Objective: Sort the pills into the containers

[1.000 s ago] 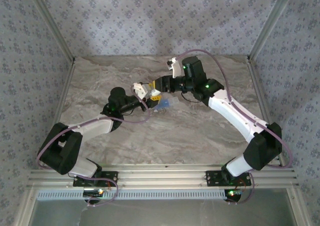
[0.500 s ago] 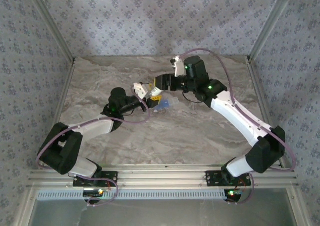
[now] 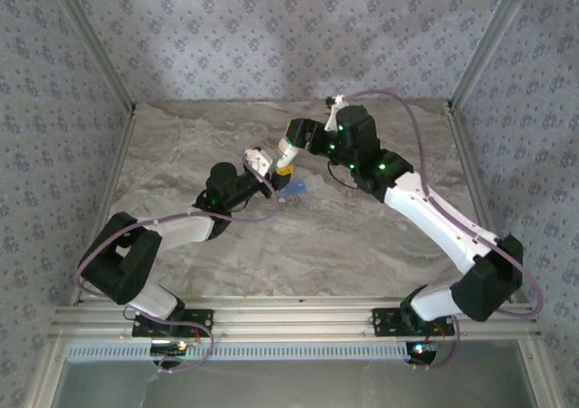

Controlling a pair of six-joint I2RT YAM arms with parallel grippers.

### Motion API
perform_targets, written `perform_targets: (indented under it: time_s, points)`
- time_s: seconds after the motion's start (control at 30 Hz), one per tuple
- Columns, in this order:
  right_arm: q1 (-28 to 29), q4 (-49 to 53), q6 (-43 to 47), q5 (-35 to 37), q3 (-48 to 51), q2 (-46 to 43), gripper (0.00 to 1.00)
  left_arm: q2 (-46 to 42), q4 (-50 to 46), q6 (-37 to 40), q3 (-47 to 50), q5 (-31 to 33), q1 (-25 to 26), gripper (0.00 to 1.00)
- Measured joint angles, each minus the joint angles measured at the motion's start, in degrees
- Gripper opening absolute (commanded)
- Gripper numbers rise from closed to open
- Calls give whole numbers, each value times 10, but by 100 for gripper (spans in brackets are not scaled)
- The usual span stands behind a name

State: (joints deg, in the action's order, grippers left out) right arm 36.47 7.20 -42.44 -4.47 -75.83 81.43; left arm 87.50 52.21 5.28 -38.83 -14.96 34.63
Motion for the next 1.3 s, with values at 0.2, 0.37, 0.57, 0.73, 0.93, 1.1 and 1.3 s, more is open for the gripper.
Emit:
perform_targets:
  time_s: [0.2,0.37,0.57,0.73,0.93,1.1,1.3]
  points:
    - [2,-9,-21,7,1,35,56,8,10,0,0,11,4,0]
    - [2,-32,-39,-8,2,49,44,15,20,0,0,13,6,0]
    - [1,-61,-53,-5,17,50,23,20,20,-7,0,18,6,0]
    - [3,-96,-51,9,29,47,20,30,2,-9,0,21,10,0]
    - [7,-83,5,31,28,47,27,30,-17,-9,0,17,11,0]
    - [9,-43,57,3,5,47,27,30,-42,-9,-11,15,12,0]
    - [26,-15,96,-19,-18,47,27,30,-77,-9,-37,16,12,0]
